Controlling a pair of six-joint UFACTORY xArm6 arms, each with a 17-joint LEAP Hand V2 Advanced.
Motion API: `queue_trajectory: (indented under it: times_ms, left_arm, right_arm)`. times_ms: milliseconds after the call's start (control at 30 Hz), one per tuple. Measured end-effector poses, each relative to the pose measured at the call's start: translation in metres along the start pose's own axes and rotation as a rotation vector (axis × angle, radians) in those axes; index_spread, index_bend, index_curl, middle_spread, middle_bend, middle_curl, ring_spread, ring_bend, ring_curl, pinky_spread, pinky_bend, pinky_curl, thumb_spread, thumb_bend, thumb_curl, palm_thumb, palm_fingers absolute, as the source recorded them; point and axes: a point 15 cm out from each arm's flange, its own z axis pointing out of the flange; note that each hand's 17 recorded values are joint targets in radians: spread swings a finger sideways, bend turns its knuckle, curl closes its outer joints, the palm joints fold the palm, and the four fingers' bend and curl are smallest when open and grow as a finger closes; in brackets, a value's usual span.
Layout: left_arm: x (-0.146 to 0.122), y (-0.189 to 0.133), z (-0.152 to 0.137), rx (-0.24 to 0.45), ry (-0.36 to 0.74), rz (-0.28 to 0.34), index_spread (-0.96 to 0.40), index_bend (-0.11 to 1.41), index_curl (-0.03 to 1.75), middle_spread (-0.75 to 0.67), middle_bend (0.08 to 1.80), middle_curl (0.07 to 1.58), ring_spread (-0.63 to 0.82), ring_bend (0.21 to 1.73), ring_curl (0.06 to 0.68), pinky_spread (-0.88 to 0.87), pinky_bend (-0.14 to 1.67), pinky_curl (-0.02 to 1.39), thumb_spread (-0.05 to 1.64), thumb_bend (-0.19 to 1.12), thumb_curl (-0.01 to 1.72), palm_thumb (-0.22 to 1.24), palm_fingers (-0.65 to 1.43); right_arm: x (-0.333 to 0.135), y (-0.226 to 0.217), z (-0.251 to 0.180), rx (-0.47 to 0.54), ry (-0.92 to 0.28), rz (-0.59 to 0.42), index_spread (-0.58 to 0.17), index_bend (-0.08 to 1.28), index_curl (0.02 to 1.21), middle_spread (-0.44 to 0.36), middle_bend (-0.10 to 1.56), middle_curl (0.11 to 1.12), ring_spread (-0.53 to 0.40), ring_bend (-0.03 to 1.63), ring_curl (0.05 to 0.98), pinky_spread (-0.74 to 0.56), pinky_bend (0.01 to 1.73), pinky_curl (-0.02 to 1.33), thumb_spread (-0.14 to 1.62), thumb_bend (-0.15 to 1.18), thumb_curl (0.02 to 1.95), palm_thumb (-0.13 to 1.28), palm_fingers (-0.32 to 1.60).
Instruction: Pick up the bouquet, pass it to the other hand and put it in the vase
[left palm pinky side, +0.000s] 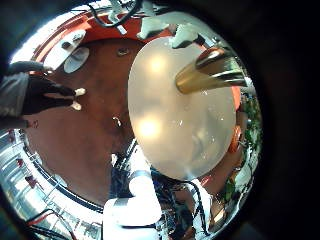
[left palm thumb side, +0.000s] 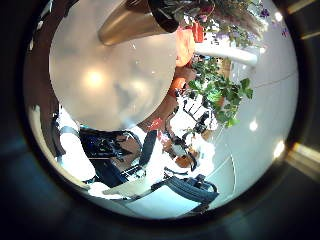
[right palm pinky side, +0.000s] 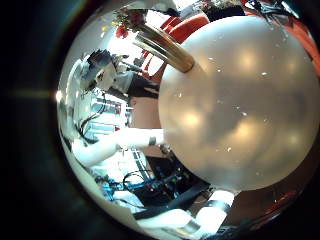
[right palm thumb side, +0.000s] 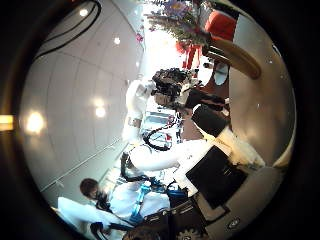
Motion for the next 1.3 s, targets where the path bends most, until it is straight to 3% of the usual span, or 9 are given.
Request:
queue_trajectory:
  times_ms: [167,300,433,567,800,1300]
  left_arm:
    - [-0.011,0.017,0.026,-0.031,-0.003,0.013,0.23,0.31,0.43,0.61,0.17,0.22,0.71,0.45,0.195,0.60,0.19,0.25,1.01,-0.03,0.33,0.27,0.00]
    - [-0.007,0.028,0.019,-0.004,-0.019,0.023,0.23,0.32,0.43,0.61,0.18,0.22,0.71,0.45,0.196,0.60,0.18,0.25,1.01,-0.03,0.33,0.27,0.00]
    - [0.012,0.046,0.002,0.050,-0.052,0.080,0.23,0.32,0.43,0.61,0.18,0.22,0.71,0.45,0.198,0.60,0.19,0.25,1.01,-0.03,0.33,0.27,0.01]
    - [0.024,0.058,-0.003,0.040,-0.067,0.110,0.22,0.32,0.43,0.61,0.18,0.22,0.71,0.45,0.202,0.60,0.18,0.25,1.01,-0.03,0.33,0.27,0.02]
    - [0.027,0.055,0.006,-0.009,-0.070,0.108,0.22,0.33,0.43,0.60,0.18,0.23,0.71,0.45,0.204,0.60,0.18,0.26,1.01,-0.03,0.33,0.27,0.02]
    - [0.030,0.037,0.016,-0.021,-0.070,0.111,0.22,0.33,0.43,0.60,0.18,0.23,0.71,0.45,0.206,0.60,0.18,0.26,1.02,-0.03,0.33,0.27,0.02]
  right_arm:
    - [-0.005,0.001,-0.005,0.016,0.016,-0.012,-0.301,0.17,0.33,-0.029,0.26,0.36,0.174,0.46,0.190,0.53,0.58,0.20,1.02,-0.02,0.60,0.78,0.35]
    - [-0.004,0.001,-0.007,0.024,0.019,-0.008,-0.297,0.17,0.33,-0.025,0.26,0.36,0.174,0.46,0.190,0.53,0.58,0.19,1.03,-0.02,0.59,0.78,0.35]
    - [0.000,0.002,-0.009,0.033,0.018,0.001,-0.296,0.17,0.33,-0.022,0.26,0.37,0.174,0.45,0.190,0.53,0.58,0.19,1.03,-0.02,0.59,0.78,0.35]
    - [0.003,0.005,-0.007,0.034,0.012,0.016,-0.297,0.17,0.33,-0.020,0.26,0.37,0.174,0.45,0.190,0.53,0.58,0.19,1.03,-0.02,0.59,0.78,0.35]
    - [0.006,0.006,-0.005,0.026,0.023,0.025,-0.291,0.18,0.33,-0.019,0.25,0.37,0.178,0.44,0.190,0.53,0.58,0.18,1.03,-0.02,0.60,0.79,0.36]
    - [0.008,0.004,-0.006,0.034,0.037,0.028,-0.290,0.17,0.33,-0.019,0.26,0.37,0.193,0.44,0.192,0.53,0.58,0.17,1.03,-0.02,0.60,0.79,0.36]
